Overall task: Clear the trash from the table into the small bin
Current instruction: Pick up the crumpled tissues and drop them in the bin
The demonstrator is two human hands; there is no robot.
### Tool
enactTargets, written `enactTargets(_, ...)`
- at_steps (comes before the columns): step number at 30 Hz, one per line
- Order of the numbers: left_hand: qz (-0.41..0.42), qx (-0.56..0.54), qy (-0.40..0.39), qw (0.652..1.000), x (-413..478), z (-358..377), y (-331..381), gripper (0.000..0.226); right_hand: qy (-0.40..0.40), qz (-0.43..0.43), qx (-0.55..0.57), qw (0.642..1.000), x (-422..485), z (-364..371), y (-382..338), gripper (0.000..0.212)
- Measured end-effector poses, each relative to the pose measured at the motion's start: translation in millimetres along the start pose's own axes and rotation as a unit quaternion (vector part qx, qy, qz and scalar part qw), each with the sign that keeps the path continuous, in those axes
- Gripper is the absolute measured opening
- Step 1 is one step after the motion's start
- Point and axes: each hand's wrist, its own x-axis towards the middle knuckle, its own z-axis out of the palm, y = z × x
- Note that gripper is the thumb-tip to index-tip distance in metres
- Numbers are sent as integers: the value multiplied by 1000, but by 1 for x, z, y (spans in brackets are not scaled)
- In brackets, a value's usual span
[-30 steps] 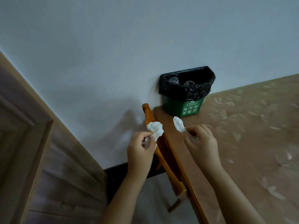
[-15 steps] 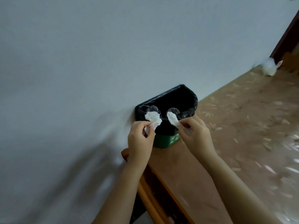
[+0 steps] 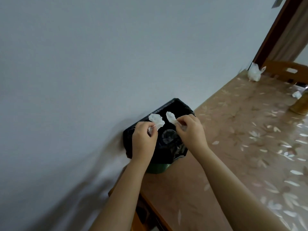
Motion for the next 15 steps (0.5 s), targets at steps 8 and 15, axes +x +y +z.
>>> enactTargets(8, 25, -4, -58, 998, 5, 9, -8, 25, 15, 31, 19, 999, 13, 8, 10, 18)
enactTargets(15, 78, 83, -68, 991, -13, 0, -3, 32, 23, -27, -25, 999, -15, 5, 10, 26)
